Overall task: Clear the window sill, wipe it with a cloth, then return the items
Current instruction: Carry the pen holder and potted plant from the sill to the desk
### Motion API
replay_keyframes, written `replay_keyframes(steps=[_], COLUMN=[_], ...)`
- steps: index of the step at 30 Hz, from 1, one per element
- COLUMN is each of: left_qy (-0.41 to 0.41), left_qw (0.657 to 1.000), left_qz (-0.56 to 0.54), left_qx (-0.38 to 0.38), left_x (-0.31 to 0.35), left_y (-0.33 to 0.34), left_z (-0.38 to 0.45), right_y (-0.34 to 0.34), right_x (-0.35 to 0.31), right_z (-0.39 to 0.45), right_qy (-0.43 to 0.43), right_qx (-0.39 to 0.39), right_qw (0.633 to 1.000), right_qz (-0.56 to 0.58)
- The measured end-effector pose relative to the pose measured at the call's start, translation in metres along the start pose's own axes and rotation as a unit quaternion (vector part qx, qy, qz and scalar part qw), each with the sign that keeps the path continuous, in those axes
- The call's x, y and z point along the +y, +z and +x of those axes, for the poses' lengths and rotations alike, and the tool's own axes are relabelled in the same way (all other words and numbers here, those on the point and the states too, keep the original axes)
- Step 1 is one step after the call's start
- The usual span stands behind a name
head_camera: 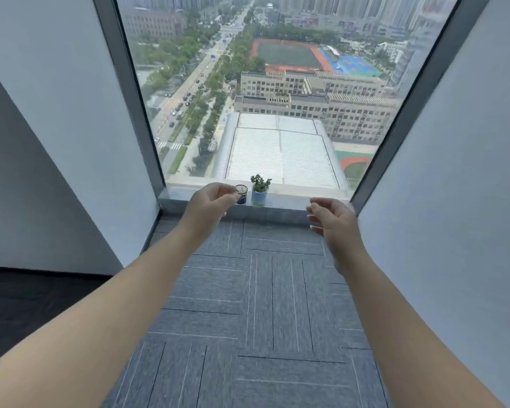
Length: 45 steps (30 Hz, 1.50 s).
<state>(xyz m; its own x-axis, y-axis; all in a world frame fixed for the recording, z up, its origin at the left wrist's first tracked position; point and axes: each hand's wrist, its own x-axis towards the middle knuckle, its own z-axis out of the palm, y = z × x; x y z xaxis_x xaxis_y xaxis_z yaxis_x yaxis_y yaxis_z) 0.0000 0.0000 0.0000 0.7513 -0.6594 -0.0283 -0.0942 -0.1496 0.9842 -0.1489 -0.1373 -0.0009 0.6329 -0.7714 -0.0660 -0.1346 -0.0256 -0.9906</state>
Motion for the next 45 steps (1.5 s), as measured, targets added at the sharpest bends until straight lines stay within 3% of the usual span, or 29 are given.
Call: replay_keyframes(steps=[7,18,26,35,45], left_qy=[-0.026,-0.116,-0.168,-0.192,-0.171], left_qw=[0.999,0.992,0.984,0.977,0.974], left_qz=[0.01,0.035,0.061,0.093,0.11], left_qx=[0.037,0.031,0.029,0.028,0.101], left_x=[-0.046,-0.115,-0.199,-0.34,-0.59], left_y=[0.002,0.002,0.024,0.066,0.096], left_z=[0.147,0.37,0.507,0.646,0.729], right_y=[0.028,0.096,0.111,0.131,0.185], right_x=[0.033,0.083,0.164,0.314,0.551], right_z=[0.148,0.369,0.507,0.652,0.752], right_qy=[0.042,0.123,0.174,0.214,0.211], right_qx=[0.016,0.038,0.035,0.029,0.057], right_qw=[0.999,0.992,0.983,0.974,0.974], right_qz=[-0.008,-0.018,-0.046,-0.065,-0.066])
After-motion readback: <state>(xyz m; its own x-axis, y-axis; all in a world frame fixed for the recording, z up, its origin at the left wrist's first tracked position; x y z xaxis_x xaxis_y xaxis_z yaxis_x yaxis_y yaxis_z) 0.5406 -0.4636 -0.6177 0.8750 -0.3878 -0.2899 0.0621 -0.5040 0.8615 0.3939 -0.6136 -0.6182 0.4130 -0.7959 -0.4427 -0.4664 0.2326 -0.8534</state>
